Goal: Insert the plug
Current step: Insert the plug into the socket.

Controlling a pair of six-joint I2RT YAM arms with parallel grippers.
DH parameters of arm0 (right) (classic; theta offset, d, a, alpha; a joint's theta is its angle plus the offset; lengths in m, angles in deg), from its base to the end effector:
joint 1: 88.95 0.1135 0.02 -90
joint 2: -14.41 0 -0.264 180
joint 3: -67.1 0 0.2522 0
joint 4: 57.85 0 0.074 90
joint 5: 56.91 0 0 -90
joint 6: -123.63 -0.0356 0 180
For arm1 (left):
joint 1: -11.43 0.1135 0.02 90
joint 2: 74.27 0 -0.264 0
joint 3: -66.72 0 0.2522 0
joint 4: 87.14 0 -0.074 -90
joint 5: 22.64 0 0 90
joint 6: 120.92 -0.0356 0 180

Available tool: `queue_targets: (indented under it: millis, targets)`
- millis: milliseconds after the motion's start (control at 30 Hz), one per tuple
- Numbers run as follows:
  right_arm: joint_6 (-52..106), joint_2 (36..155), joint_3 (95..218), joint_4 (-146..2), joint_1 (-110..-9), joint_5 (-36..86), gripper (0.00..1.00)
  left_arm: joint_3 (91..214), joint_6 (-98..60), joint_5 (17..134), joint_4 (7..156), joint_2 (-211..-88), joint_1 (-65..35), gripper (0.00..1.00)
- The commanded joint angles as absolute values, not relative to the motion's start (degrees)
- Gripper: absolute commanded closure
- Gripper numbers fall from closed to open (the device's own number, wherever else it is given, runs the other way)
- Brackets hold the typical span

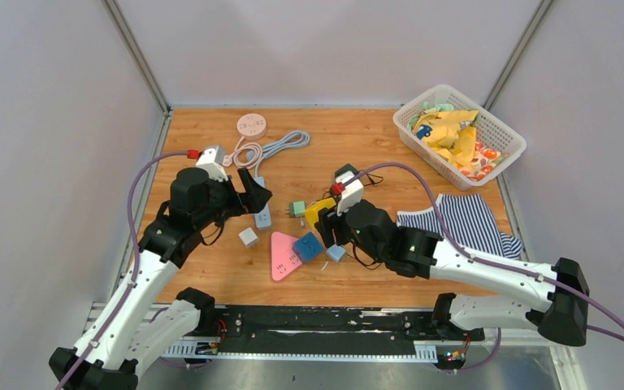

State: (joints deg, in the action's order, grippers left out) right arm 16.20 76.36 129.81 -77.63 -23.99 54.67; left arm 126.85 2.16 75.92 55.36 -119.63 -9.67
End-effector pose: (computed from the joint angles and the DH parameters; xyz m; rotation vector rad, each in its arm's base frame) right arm 0.1174 0.2203 0.3149 -0.5321 1.8524 0.6230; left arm 0.1652 -0.0694 0.3234 -0.1119 2.0400 -0.7542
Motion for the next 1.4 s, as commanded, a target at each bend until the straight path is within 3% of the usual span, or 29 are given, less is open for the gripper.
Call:
queue_targets:
  millis: [0,200,433,633,1367]
  targets:
    - [13.56,78.56,133.91,-78.77,-20.76,59.84,1.0,128.59,-8.02,64.71,45.47,-120.08,-8.98,0.0]
    - [11.51,84.16,137.97,-80.74,-15.9,60.36,1.0,126.68,-11.6,72.13,43.51,-124.07,-4.87,0.0]
    - [10.11,89.9,140.11,-80.5,-10.15,60.09,1.0,120.16,-5.46,92.73,53.7,-125.63,2.73,0.01]
    - [8.73,93.77,141.86,-81.35,-8.77,58.74,1.0,121.2,-8.67,83.61,47.49,-124.89,2.73,0.0]
    - [2.55,98.88,144.69,-85.63,-8.02,59.43,1.0,116.4,-1.21,96.04,56.02,-134.87,2.73,0.09]
